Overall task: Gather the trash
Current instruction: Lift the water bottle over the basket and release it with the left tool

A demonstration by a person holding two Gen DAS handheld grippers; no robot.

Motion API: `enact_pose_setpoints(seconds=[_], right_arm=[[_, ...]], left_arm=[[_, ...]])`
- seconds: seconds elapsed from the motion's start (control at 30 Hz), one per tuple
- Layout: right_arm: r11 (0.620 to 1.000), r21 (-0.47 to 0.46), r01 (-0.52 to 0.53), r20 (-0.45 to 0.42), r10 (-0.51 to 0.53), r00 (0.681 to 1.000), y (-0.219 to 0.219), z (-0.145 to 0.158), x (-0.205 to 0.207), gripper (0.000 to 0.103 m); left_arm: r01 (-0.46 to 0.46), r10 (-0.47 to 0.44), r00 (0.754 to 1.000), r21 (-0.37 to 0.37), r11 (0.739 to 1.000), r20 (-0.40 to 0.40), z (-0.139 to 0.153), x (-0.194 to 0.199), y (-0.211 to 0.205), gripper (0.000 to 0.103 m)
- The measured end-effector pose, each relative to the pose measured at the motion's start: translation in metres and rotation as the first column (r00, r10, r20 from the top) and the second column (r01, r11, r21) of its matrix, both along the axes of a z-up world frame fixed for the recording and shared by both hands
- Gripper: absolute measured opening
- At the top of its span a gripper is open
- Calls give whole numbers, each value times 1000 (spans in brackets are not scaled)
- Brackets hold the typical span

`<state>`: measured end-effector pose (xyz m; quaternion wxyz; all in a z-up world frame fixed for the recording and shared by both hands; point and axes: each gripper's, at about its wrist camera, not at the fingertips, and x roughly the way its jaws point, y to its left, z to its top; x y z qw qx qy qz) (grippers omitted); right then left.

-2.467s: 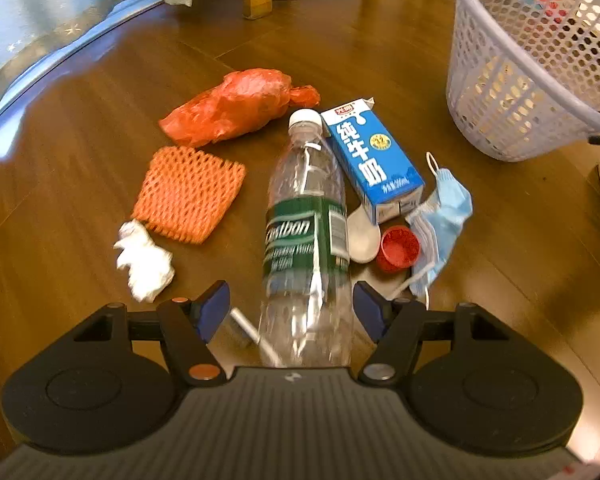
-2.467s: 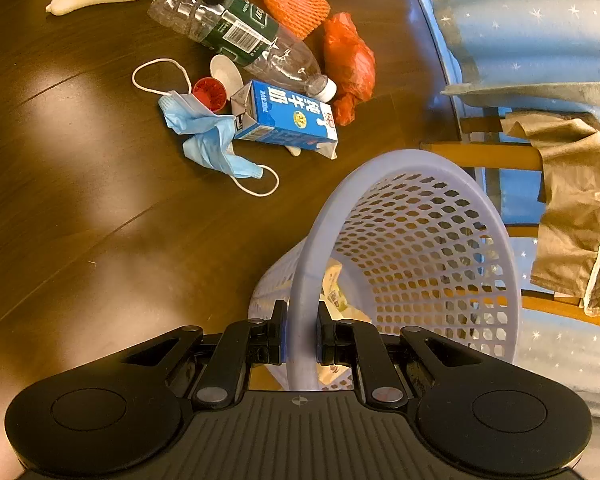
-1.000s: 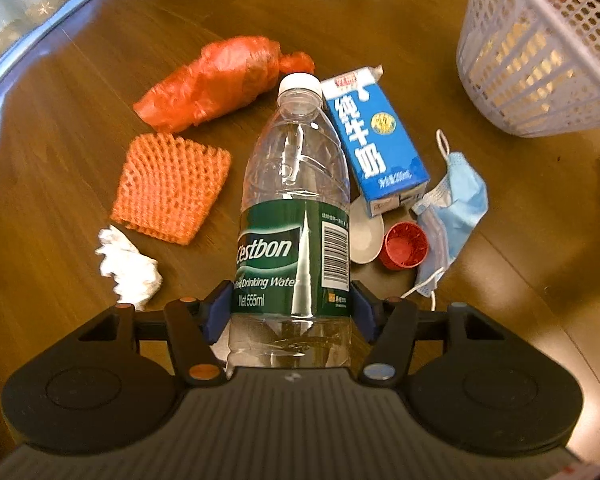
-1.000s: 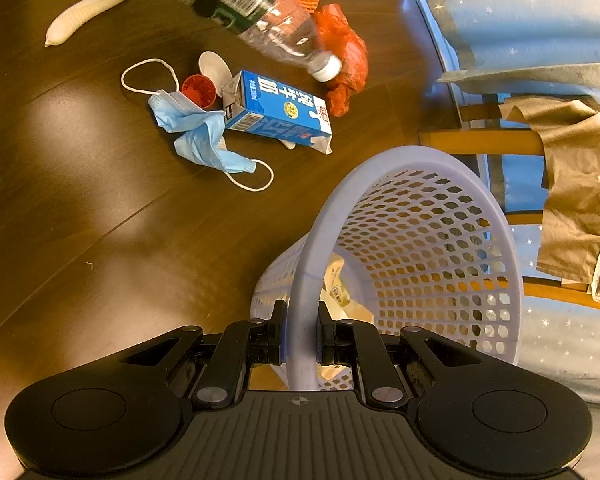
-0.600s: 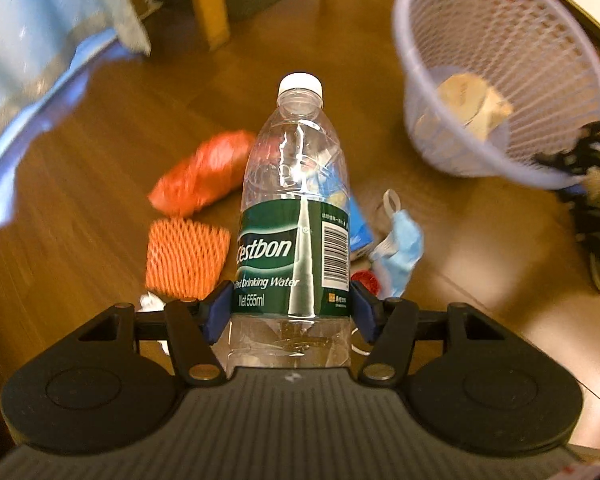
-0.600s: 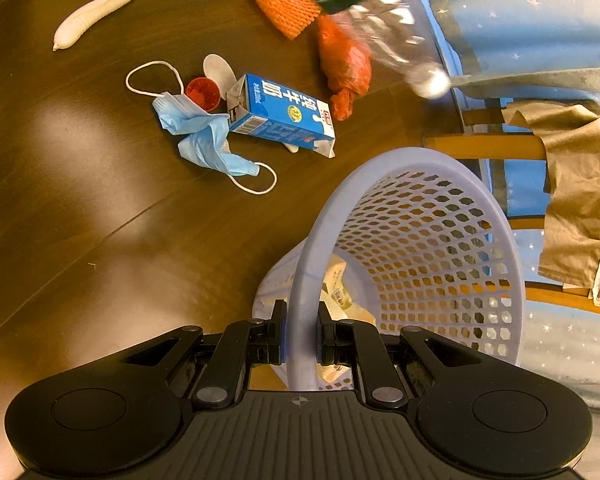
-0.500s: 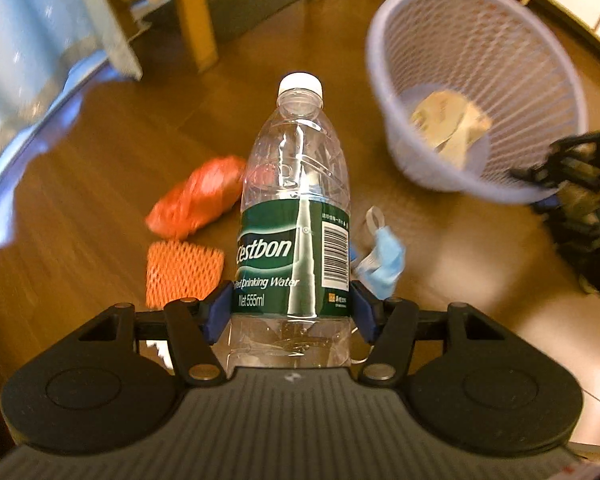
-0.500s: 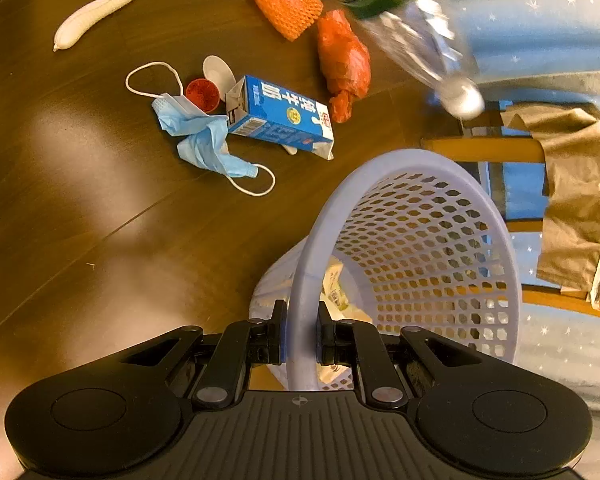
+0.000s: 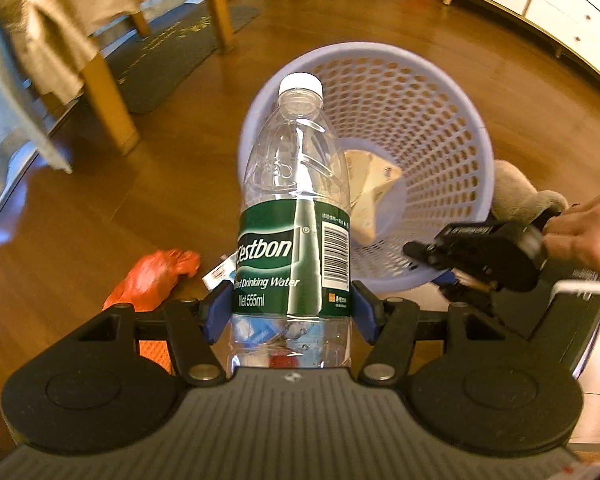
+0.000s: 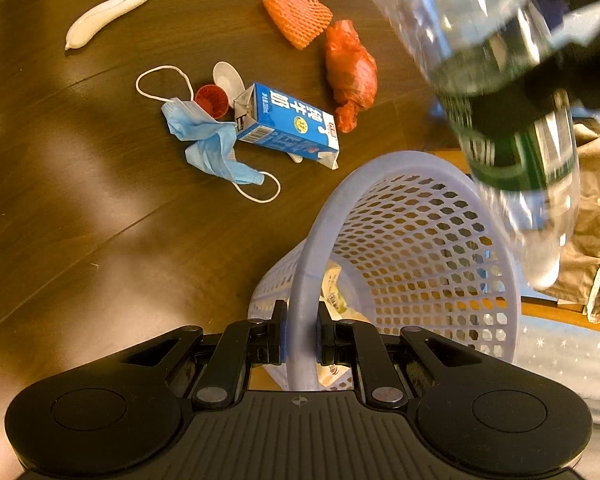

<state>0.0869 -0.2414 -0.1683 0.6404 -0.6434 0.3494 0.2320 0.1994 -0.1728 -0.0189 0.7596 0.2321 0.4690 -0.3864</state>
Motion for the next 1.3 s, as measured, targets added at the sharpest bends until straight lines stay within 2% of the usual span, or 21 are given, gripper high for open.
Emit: enact_pose_setpoints(seconds=[0.17,0.27,0.33,0.43,0.87,1.3], right_arm=[[1000,4,3,-1,-3,1000,0,0,0,9],[1000,7,7,-3,-7,1000,0,1,1,9],[1000,10,8,-4,-8,1000,0,1,0,9],[1000,11,-2,-8,2,1000,1,1,-1,9],[1000,19,12,-10,-11,1000,1,3,1,9],[999,23,22,-8,-22,1000,1,3,4,9]], left_arm=[[10,-10,1000,-28,1000,-11,-1,2,-18,58],[-10,9,1000,-93,996,-16,0,5,-26,59],[-30,29,1000,-110,994,-11,0,8,-26,64],[-44,44,999,-131,990,-1,4,12,-20,66],[-102,103,995,-132,986,2,8,22,3,66],[-177,178,984,-82,981,5,-4,32,41,66]])
